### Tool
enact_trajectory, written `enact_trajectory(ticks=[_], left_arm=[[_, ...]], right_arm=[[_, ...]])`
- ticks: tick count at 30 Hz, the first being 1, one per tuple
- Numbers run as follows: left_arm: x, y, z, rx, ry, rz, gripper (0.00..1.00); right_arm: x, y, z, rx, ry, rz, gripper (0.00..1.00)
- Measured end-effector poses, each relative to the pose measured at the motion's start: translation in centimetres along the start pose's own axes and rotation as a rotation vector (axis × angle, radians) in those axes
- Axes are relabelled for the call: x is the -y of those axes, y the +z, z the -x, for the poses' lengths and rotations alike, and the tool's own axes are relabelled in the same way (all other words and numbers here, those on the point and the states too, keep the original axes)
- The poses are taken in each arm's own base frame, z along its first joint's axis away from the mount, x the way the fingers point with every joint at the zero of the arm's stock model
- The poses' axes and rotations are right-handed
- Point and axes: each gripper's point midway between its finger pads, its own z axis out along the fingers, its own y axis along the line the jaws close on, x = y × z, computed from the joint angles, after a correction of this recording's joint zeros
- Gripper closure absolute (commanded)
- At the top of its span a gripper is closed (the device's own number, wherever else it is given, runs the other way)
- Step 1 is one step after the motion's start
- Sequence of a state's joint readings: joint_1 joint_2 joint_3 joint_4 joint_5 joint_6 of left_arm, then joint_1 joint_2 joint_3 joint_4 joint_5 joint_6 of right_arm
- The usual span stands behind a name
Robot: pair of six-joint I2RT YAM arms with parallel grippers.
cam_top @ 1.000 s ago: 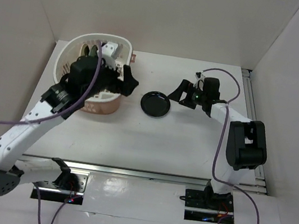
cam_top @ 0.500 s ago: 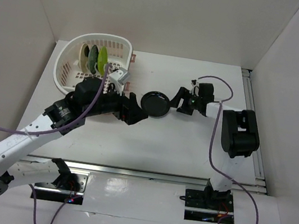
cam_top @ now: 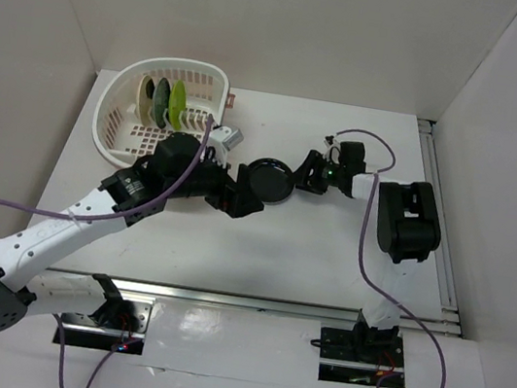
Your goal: Load the plates into the dish rack
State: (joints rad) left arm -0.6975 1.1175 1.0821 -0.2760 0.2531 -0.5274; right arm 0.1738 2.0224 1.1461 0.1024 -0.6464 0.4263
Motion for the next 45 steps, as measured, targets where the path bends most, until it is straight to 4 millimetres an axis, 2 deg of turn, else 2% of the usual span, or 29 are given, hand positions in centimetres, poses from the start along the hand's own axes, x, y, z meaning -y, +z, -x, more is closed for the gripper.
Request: enact_trajectory(ticks=[3,6,12,15,16,19,25,28,31,34,37,40,42,45], left_arm=[[-0.4,0.4,-0.4,-0.018,-0.008,0.013,0.00],[-0.6,0.4,-0.2,-0.008,-0.011,0.024,0.00],[-0.9,0.4,0.0,0.006,-0.031,0.049,0.00],[-1.3,0.4,0.2,0.010,-0.037,0.057,0.00],[-1.5,0.3,0.2,0.007,-0.041,0.058,0.00],[-2.2,0.4,0.3,0.001,-0.053,0.070,0.00],[-3.3,0.9,-0.3,-0.038,-0.048,0.105,0.00],[-3.6,1.2,0.4,-0.035,-0.043,0.130,0.00],[-3.8,2.2,1.9,-0.019,-0.040,0.151,0.00],[-4.2,3.5,3.4,-0.003,-0.035,0.181,0.00],[-4.8,4.7,5.0,0.016,-0.006,0.225,0.00],[-4.9,5.7,6.1,0.027,0.031,0.254,0.00],[-4.9,6.3,7.0,0.038,0.056,0.267,0.00],[-5.1,6.8,7.4,0.044,0.065,0.284,0.00]], right_arm=[[-0.1,0.2,0.0,-0.002,-0.001,0.013,0.48],[0.0,0.6,0.0,-0.006,0.005,0.026,0.50],[-0.1,1.3,-0.1,-0.003,0.014,0.050,0.61],[0.0,1.7,-0.2,-0.002,0.025,0.059,0.74],[0.1,1.8,-0.2,-0.003,0.029,0.061,0.83],[0.2,2.2,-0.4,-0.003,0.050,0.066,1.00],[0.2,2.1,-0.1,0.007,0.075,0.050,1.00],[0.7,1.4,0.7,0.045,0.089,-0.022,1.00],[1.0,-0.7,2.0,0.094,0.111,-0.112,1.00],[-0.5,-4.1,4.6,0.188,0.092,-0.178,1.00],[-3.6,-8.8,7.7,0.313,0.040,-0.193,1.00],[-7.3,-12.8,9.7,0.395,-0.025,-0.144,1.00],[-9.5,-14.7,10.2,0.419,-0.079,-0.089,1.00],[-11.5,-16.5,9.8,0.419,-0.136,-0.038,1.00]])
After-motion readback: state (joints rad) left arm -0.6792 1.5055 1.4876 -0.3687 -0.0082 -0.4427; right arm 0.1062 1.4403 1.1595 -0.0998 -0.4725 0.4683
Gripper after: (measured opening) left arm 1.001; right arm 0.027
